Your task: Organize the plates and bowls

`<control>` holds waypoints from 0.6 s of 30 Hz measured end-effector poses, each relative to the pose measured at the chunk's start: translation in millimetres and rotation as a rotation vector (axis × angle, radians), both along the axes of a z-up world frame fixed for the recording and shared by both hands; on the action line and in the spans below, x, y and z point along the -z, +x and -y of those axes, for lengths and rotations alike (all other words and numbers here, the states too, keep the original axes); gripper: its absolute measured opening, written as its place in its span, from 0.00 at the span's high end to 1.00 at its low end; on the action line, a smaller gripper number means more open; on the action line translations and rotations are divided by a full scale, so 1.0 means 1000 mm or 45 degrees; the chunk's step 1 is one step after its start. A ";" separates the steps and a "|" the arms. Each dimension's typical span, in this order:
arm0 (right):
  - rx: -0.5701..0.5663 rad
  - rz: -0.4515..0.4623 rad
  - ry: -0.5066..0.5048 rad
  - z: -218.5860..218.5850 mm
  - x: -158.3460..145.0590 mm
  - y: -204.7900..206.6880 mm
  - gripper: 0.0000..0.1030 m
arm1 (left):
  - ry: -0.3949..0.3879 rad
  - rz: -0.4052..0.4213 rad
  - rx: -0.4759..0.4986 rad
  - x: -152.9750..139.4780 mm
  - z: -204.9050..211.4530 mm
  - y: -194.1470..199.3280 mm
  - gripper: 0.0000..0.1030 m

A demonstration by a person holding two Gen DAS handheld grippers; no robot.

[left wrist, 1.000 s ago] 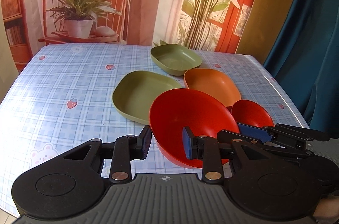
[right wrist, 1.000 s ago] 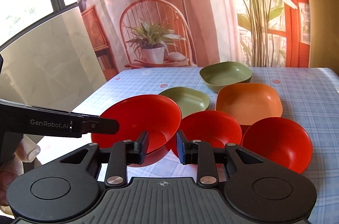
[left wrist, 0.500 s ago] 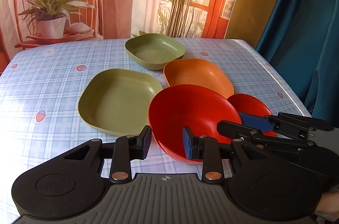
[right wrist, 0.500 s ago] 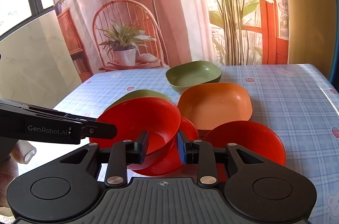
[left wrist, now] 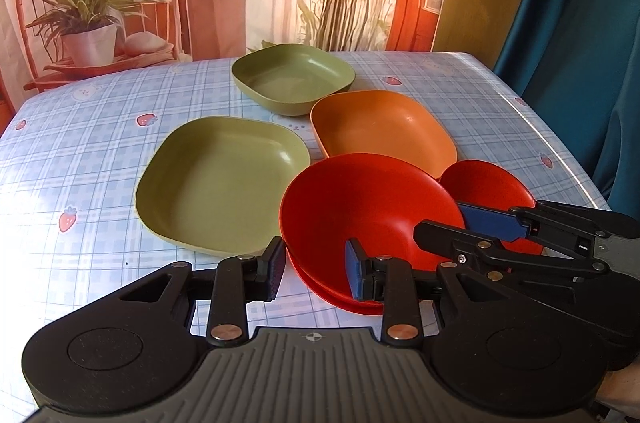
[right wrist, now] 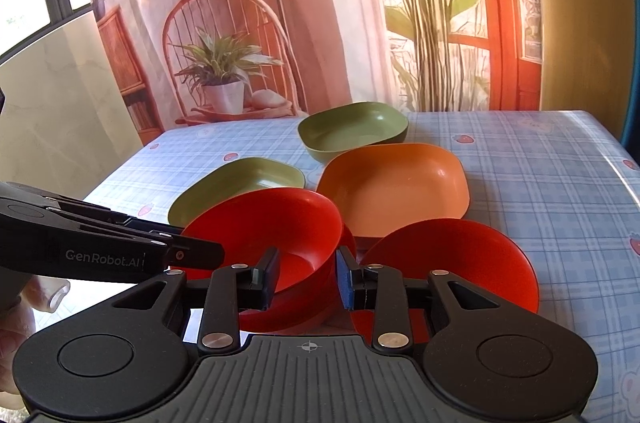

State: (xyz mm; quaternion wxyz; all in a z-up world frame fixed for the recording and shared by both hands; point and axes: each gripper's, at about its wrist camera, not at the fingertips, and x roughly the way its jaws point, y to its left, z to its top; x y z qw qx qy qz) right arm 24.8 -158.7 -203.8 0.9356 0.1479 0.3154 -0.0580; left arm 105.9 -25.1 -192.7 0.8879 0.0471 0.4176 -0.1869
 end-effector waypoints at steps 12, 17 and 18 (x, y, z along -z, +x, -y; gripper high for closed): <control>0.013 0.005 -0.030 0.003 -0.006 -0.006 0.67 | -0.014 0.019 -0.042 -0.001 -0.002 0.003 0.63; 0.066 0.030 -0.044 0.013 -0.010 -0.018 0.67 | -0.014 0.039 -0.038 -0.005 0.001 0.000 0.63; 0.082 0.033 -0.051 0.017 -0.011 -0.021 0.67 | -0.013 0.043 -0.035 -0.006 0.002 -0.001 0.63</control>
